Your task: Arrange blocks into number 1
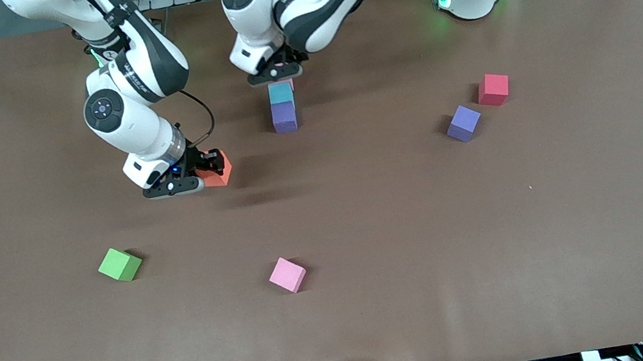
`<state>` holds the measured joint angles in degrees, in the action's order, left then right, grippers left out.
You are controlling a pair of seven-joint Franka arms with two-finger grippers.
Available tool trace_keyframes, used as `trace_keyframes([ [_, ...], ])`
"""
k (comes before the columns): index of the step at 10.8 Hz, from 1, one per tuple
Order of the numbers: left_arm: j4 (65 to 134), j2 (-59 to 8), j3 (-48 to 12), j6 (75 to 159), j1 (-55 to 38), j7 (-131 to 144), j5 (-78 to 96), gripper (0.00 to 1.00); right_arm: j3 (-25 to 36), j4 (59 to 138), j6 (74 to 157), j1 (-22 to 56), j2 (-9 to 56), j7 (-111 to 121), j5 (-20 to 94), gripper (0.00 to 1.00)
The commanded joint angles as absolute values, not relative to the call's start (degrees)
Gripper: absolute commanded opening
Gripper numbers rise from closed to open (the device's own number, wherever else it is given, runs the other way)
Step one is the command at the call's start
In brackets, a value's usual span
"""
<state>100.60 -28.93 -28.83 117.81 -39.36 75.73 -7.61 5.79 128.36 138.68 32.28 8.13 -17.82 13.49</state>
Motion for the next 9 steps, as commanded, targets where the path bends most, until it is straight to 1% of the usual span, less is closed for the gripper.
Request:
trace_keyframes([
  [1,102.0,-26.6,-29.3,115.5,-29.9,75.2,-9.0,1.0,6.9,122.2,137.2,36.5,12.7,-20.5,13.0,0.62],
  [4,103.4,-26.5,-29.4,115.5,-20.2,73.1,-14.1,1.0,7.9,112.3,129.0,42.2,19.3,-27.6,12.7,0.62],
  [6,107.7,-25.1,-29.6,115.4,-14.6,67.4,-14.2,1.0,7.8,110.8,128.6,44.6,21.9,-28.2,12.8,0.62],
  [8,113.0,-21.3,-29.8,115.5,-8.6,59.8,-14.2,1.0,7.7,108.9,128.8,46.9,24.9,-28.4,12.9,0.62],
  [9,114.5,-19.9,-29.9,115.5,-5.7,56.5,-13.8,1.0,7.7,108.4,129.1,47.5,25.7,-28.4,13.1,0.62],
])
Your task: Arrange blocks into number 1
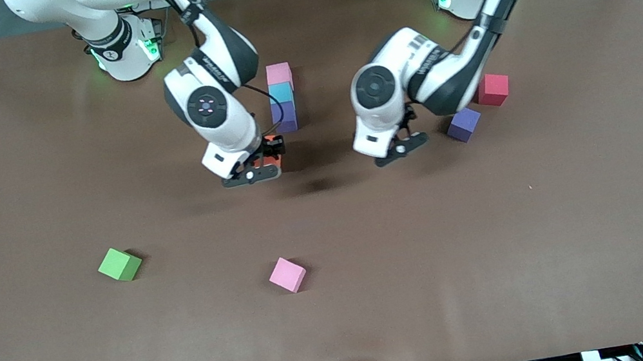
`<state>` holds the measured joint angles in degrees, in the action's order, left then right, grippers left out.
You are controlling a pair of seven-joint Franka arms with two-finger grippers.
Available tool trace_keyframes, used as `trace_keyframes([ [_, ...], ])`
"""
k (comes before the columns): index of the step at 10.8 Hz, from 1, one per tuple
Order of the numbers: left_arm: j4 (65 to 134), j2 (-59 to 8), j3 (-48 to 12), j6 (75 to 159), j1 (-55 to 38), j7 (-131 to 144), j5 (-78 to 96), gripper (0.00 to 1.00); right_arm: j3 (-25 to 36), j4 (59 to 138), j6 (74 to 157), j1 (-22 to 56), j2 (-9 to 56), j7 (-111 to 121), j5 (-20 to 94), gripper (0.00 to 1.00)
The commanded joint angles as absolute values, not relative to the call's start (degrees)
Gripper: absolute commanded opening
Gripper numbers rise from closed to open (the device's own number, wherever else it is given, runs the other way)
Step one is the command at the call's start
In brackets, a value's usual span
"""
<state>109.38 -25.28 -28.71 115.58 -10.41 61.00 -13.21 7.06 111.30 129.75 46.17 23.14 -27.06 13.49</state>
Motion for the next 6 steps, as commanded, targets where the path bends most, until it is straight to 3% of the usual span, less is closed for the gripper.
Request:
trace_keyframes([
  [1,116.0,-19.3,-30.2,115.5,-2.9,55.1,-13.5,1.0,7.7,107.4,129.3,47.9,26.4,-28.4,13.4,0.62],
  [6,126.6,-13.0,-31.6,121.2,7.2,44.5,-13.3,1.0,7.5,106.8,129.4,50.4,28.6,-28.0,13.5,0.61],
])
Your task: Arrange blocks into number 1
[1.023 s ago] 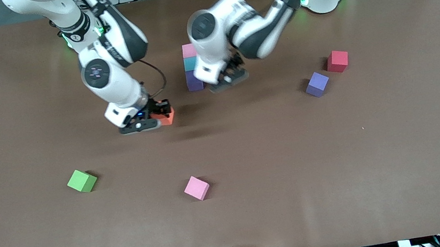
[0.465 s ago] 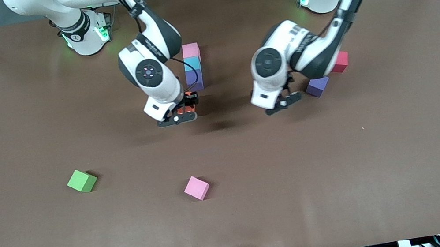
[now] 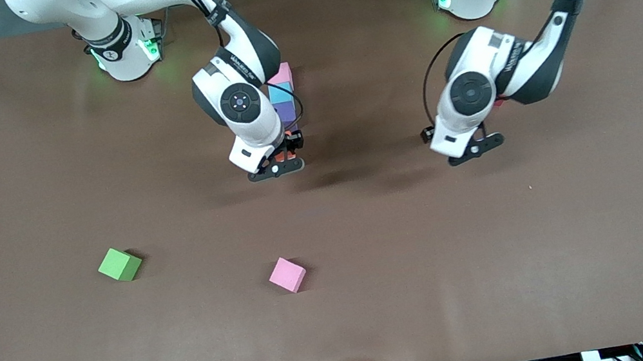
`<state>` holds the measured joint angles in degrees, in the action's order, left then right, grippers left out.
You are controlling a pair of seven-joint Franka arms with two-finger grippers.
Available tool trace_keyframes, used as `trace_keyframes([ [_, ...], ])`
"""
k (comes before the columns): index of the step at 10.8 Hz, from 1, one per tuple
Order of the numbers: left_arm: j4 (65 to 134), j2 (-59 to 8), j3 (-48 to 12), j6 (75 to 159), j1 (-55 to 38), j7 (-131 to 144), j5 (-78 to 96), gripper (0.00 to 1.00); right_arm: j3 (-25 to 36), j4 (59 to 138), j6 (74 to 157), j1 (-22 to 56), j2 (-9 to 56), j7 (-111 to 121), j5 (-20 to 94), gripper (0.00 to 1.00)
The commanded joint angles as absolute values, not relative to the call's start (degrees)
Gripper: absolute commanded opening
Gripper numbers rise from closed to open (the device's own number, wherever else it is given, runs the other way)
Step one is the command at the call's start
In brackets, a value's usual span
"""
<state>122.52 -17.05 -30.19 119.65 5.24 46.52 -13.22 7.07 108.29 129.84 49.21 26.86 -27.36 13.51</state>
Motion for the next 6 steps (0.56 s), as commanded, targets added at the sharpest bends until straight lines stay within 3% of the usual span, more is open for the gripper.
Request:
trace_keyframes([
  [1,128.2,-12.8,-31.6,122.5,8.1,43.5,-13.4,1.0,7.5,107.0,129.3,50.5,28.7,-28.0,13.5,0.61],
  [3,133.1,-9.2,-31.6,127.1,11.1,35.3,-13.4,1.0,7.5,106.8,129.4,50.7,29.3,-28.0,13.6,0.61],
  [6,135.3,-7.5,-31.9,127.9,13.2,19.2,-13.3,1.0,7.4,107.0,129.2,51.4,29.8,-28.4,13.6,0.61],
])
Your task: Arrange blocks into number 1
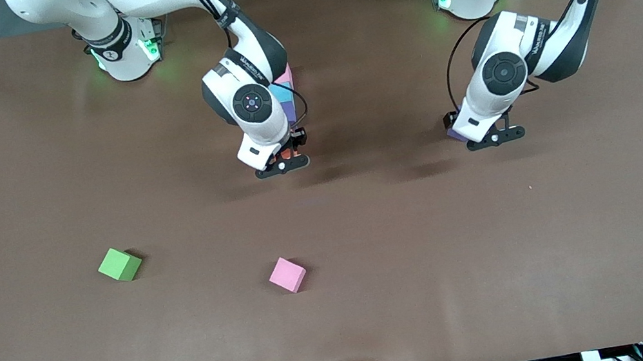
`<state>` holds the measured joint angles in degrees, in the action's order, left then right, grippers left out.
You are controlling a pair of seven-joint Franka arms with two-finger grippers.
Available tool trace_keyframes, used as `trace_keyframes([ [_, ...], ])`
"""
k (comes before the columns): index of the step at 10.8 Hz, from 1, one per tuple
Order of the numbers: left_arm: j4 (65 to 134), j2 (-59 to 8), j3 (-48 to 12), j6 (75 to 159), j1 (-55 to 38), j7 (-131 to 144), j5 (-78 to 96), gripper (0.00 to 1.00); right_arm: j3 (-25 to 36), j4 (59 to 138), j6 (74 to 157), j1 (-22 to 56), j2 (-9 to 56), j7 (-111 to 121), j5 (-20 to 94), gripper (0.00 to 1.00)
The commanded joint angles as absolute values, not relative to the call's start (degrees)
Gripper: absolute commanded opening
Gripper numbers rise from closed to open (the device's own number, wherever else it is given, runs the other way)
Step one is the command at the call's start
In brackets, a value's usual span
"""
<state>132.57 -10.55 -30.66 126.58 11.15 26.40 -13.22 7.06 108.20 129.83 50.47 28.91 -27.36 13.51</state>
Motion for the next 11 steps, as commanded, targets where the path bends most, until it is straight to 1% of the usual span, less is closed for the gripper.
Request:
trace_keyframes([
  [1,135.3,-7.6,-32.2,129.3,13.3,15.3,-13.3,1.0,7.4,107.1,129.2,51.9,29.9,-28.6,13.7,0.61],
  [3,136.1,-8.1,-36.0,134.2,13.3,13.3,-13.3,1.0,7.2,107.1,129.2,52.2,30.1,-28.7,13.7,0.61],
  [5,139.5,-9.0,-37.4,141.6,13.2,8.7,-13.6,1.0,7.1,107.3,129.2,52.6,30.3,-28.7,14.7,0.61],
  [7,141.0,-9.2,-37.4,141.9,13.3,2.3,-14.1,1.0,7.1,107.7,129.1,53.1,30.3,-28.7,14.7,0.64],
  [8,140.8,-9.1,-37.4,141.9,13.3,1.9,-14.1,1.0,7.1,107.8,129.1,53.2,30.3,-28.7,14.7,0.71],
  [9,140.6,-9.1,-37.4,142.0,13.3,1.7,-14.2,1.0,7.1,108.1,129.1,53.2,30.3,-28.7,14.7,0.82],
  [10,140.5,-9.1,-37.3,142.1,13.3,1.7,-14.4,1.0,7.1,108.4,129.1,53.2,30.2,-28.7,14.7,1.0],
  [11,140.5,-9.1,-37.2,142.2,13.5,1.7,-15.5,1.0,7.1,108.4,128.9,53.2,30.1,-28.7,14.7,1.0],
])
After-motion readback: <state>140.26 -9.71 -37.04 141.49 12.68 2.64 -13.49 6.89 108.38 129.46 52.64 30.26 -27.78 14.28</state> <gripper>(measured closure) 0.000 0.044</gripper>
